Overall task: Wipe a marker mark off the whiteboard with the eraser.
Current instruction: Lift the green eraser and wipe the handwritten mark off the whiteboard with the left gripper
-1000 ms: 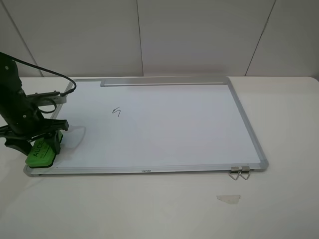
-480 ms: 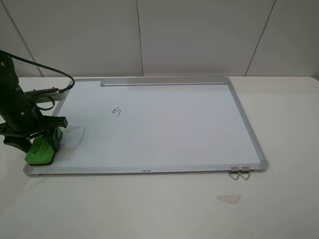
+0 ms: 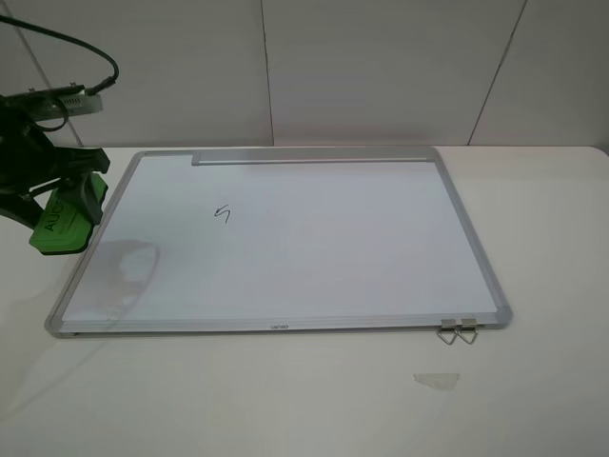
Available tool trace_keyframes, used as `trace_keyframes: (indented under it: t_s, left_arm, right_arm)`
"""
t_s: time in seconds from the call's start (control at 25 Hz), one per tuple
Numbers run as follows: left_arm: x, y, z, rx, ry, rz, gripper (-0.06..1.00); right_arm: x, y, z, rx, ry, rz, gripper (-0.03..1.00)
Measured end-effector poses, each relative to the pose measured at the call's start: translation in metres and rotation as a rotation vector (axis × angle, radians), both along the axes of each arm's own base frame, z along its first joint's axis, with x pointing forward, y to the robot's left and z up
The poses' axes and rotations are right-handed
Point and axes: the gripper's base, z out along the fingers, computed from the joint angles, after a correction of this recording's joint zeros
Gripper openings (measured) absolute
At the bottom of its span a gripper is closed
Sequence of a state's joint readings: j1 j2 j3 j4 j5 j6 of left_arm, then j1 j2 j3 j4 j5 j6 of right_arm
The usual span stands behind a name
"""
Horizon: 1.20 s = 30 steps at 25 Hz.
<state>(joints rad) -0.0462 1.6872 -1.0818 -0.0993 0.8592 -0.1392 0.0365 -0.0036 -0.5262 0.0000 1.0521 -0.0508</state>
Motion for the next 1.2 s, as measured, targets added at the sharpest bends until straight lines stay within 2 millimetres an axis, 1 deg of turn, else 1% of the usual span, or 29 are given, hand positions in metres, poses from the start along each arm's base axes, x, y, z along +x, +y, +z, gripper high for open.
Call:
trace_keyframes:
  t_s: [0.08,0.16,0.28,0.64,0.84,0.96,1.2]
  left_arm:
    - [0.008,-0.006,0.009,-0.023,-0.026,-0.02,0.61]
    - [0.017,-0.015,0.014,-0.034,-0.053,-0.06,0.61]
    - [0.031,-0.037,0.01,-0.043,-0.056,-0.127,0.61]
    - [0.078,-0.111,-0.024,-0.053,-0.038,-0.295,0.61]
    - [0.092,-0.143,-0.046,-0.05,0.006,-0.36,0.61]
    - [0.097,-0.154,-0.064,-0.047,0.034,-0.379,0.61]
    - [0.099,-0.155,-0.099,-0.033,0.108,-0.374,0.61]
  right_arm:
    - [0.0,0.0,0.0,0.0,0.0,0.0,0.82]
    - [0.0,0.0,0.0,0.0,0.0,0.0,0.82]
    - [0.0,0.0,0.0,0.0,0.0,0.0,0.82]
    - [0.0,0.0,0.0,0.0,0.0,0.0,0.82]
    - [0.0,0.0,0.0,0.0,0.0,0.0,0.82]
    - [0.0,0.0,0.0,0.0,0.0,0.0,0.82]
    - [0.0,0.0,0.0,0.0,0.0,0.0,0.82]
